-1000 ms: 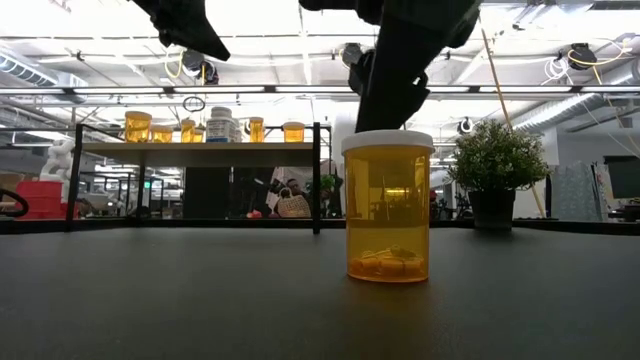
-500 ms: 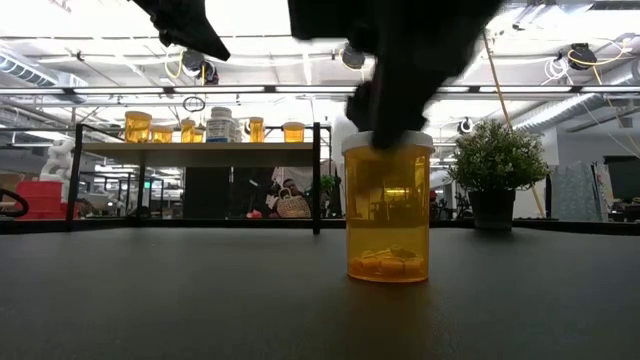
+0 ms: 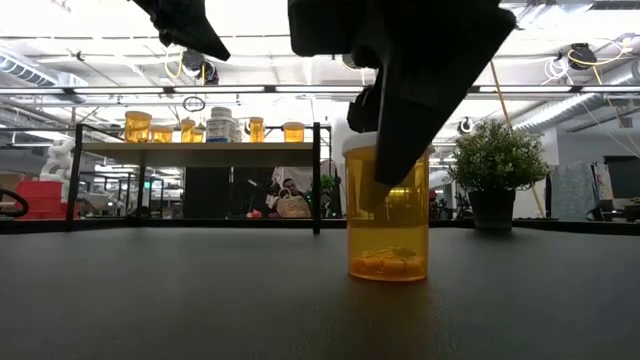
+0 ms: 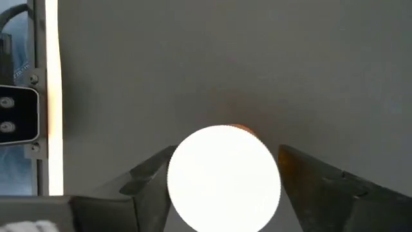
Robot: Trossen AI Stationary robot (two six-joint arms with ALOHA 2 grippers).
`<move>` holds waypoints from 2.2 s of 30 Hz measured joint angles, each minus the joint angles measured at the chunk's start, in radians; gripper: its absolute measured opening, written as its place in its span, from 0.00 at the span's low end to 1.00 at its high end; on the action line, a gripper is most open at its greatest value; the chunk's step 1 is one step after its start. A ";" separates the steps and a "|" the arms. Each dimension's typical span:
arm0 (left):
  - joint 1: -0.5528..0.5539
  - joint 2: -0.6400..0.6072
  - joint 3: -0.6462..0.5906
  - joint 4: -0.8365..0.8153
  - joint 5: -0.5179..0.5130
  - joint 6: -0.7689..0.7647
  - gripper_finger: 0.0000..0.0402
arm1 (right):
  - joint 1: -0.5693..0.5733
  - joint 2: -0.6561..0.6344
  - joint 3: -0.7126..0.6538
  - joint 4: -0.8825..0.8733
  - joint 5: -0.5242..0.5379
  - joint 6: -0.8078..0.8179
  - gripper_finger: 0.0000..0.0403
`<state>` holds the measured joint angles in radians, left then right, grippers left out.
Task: Pick and place medicine bottles onto shelf by color
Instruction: Put the large orange pill bottle on the shelf aligned with the other large orange pill bottle
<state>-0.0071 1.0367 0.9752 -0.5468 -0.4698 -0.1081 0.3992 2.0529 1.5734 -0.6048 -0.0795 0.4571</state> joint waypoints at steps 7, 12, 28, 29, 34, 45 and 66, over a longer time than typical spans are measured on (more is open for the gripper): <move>0.000 0.000 0.000 0.000 0.000 0.000 0.06 | 0.000 0.000 0.000 -0.006 0.000 -0.022 0.55; 0.000 0.000 0.000 -0.001 0.000 0.000 0.06 | 0.000 0.000 0.000 -0.006 0.000 -0.045 0.51; 0.000 0.000 0.000 -0.003 0.000 0.000 0.06 | 0.003 -0.009 0.000 -0.036 0.051 -0.096 0.65; 0.000 0.000 0.000 -0.003 0.000 0.000 0.06 | 0.003 -0.015 0.000 -0.049 0.051 -0.101 0.65; 0.000 0.000 0.000 -0.003 0.000 0.000 0.06 | 0.008 -0.063 0.000 -0.081 0.058 -0.112 0.61; 0.000 0.000 0.000 -0.003 0.000 -0.001 0.06 | 0.015 -0.070 -0.010 -0.047 0.135 -0.132 0.60; 0.000 0.000 0.000 -0.002 0.000 -0.001 0.06 | 0.015 -0.066 -0.032 0.018 0.101 -0.171 0.60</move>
<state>-0.0073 1.0367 0.9752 -0.5486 -0.4698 -0.1092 0.4140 1.9868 1.5414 -0.5866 0.0214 0.2856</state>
